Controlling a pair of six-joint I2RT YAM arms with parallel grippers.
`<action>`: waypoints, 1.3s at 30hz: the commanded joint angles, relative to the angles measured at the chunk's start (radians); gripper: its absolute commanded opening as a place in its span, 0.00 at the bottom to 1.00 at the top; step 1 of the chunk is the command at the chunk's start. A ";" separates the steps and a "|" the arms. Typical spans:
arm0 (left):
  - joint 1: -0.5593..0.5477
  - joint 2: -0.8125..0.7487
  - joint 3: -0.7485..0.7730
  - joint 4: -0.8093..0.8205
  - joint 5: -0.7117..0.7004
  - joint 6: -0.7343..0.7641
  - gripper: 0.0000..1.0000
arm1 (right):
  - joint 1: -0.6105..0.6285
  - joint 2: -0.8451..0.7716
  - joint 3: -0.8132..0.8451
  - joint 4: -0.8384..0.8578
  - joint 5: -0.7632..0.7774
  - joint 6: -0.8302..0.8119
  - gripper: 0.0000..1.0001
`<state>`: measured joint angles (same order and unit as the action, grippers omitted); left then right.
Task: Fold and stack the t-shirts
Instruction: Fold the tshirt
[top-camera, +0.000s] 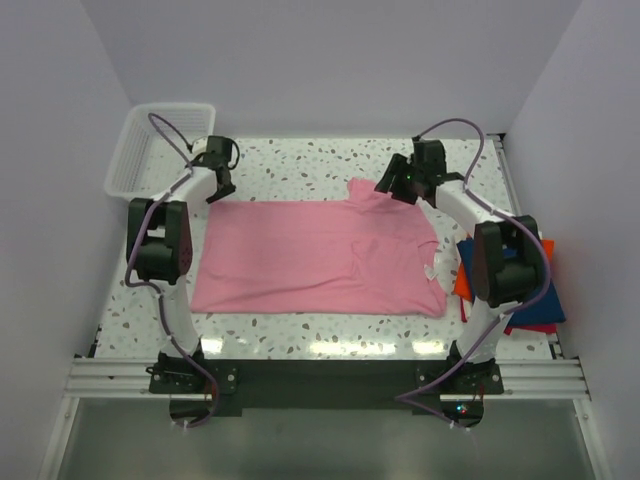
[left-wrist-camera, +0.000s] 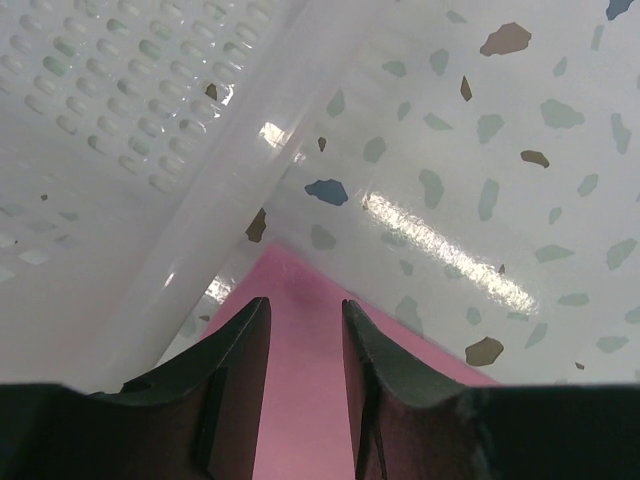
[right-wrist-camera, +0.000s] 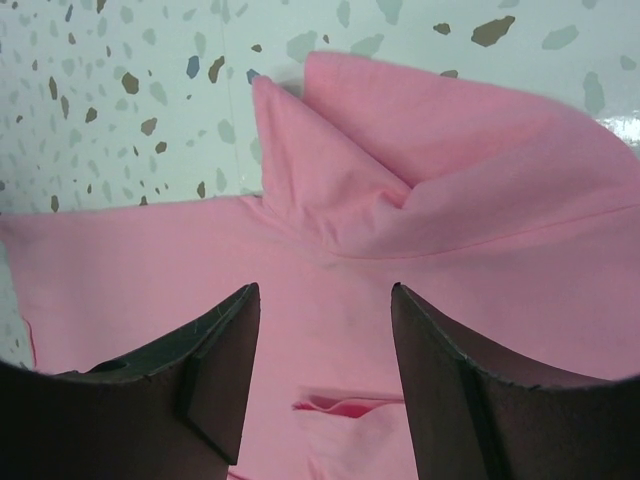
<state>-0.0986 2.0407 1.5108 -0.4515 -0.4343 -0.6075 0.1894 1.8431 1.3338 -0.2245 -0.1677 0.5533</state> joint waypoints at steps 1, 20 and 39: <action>0.007 0.016 0.060 -0.026 -0.058 0.011 0.39 | -0.007 -0.008 0.065 0.016 -0.023 -0.036 0.58; 0.007 0.104 0.066 -0.036 -0.066 -0.040 0.41 | -0.050 0.065 0.110 0.005 -0.079 -0.035 0.59; 0.007 0.052 0.006 0.022 -0.024 -0.017 0.00 | -0.123 0.275 0.300 -0.035 -0.024 -0.085 0.61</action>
<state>-0.1020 2.1365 1.5387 -0.4675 -0.4614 -0.6407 0.0841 2.0754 1.5589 -0.2375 -0.2165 0.5022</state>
